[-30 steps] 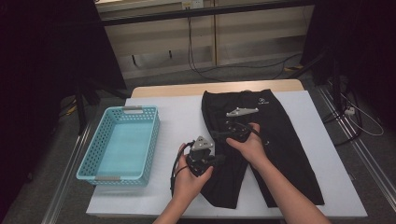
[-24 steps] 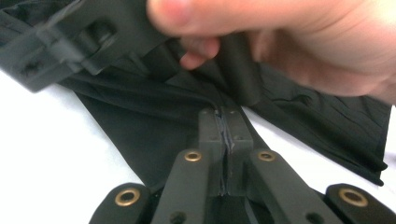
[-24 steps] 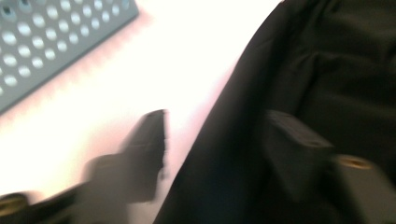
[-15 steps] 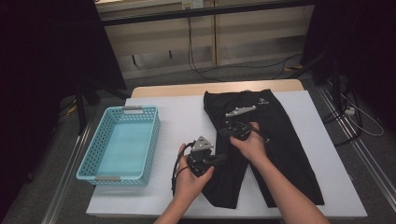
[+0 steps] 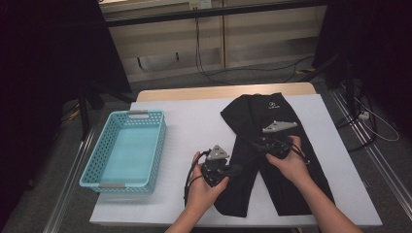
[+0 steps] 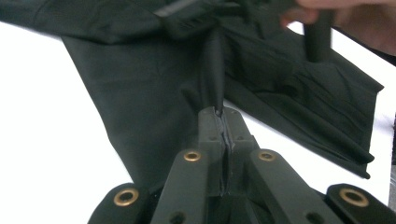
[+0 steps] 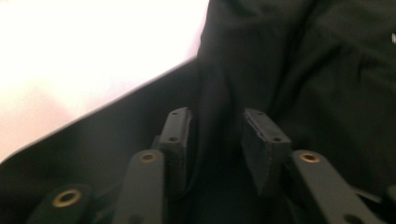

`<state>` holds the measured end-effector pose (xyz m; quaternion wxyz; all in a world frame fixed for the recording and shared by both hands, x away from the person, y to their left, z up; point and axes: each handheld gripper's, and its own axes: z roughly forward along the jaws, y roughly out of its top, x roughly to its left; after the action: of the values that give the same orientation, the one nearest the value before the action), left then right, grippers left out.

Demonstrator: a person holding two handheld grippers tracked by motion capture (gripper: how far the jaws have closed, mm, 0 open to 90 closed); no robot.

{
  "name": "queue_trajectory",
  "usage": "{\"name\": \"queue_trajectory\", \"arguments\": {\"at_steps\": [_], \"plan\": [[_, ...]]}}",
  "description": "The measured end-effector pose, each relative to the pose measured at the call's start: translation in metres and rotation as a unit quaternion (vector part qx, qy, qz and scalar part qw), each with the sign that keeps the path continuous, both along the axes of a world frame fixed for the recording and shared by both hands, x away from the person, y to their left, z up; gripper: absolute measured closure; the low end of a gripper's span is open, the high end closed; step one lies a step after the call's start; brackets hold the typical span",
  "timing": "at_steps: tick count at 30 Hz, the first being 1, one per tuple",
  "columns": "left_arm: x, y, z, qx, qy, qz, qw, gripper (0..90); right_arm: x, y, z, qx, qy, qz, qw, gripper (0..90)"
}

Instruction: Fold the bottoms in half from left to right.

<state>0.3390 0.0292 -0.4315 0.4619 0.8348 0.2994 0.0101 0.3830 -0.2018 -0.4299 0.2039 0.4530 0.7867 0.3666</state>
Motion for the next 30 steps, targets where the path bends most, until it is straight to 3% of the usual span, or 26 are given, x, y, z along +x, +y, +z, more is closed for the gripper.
{"name": "queue_trajectory", "arguments": {"at_steps": [3,8,11,14,15,18,21,25,28,30], "plan": [[0.001,0.001,0.000,0.003,0.001,0.000,1.0000,88.5,0.013,0.008,0.000,-0.005,-0.013,0.005,0.9999,54.6],[0.001,0.003,-0.002,0.006,0.003,0.001,1.0000,88.6,0.046,0.033,-0.012,-0.022,-0.005,0.019,0.9995,54.4],[0.002,0.006,-0.002,0.006,0.007,0.000,1.0000,88.6,0.059,0.043,-0.018,-0.035,-0.001,0.018,0.9992,54.3],[0.003,0.008,-0.004,0.002,0.010,0.005,0.9999,88.7,0.069,0.053,-0.023,-0.028,-0.002,0.020,0.9994,54.3],[0.004,0.008,-0.004,0.001,0.012,0.006,0.9999,88.8,0.072,0.056,-0.025,-0.039,-0.002,0.017,0.9991,54.4],[0.005,0.010,-0.004,-0.002,0.014,0.008,0.9999,88.9,0.079,0.060,-0.033,-0.046,-0.006,0.014,0.9988,59.2],[0.006,0.011,-0.006,-0.001,0.018,0.010,0.9998,89.1,0.083,0.054,-0.036,-0.026,-0.009,-0.018,0.9994,72.6],[0.006,0.011,-0.006,0.000,0.017,0.009,0.9998,89.2,0.086,0.051,-0.035,-0.037,-0.012,-0.026,0.9989,87.4],[0.006,0.009,-0.002,-0.002,0.012,0.004,0.9999,89.2,0.087,0.043,-0.029,-0.009,-0.011,-0.036,0.9993,89.2],[0.005,0.007,0.001,-0.009,0.011,0.002,0.9999,89.2,0.085,0.032,-0.014,0.020,-0.017,-0.040,0.9989,89.5]]}}
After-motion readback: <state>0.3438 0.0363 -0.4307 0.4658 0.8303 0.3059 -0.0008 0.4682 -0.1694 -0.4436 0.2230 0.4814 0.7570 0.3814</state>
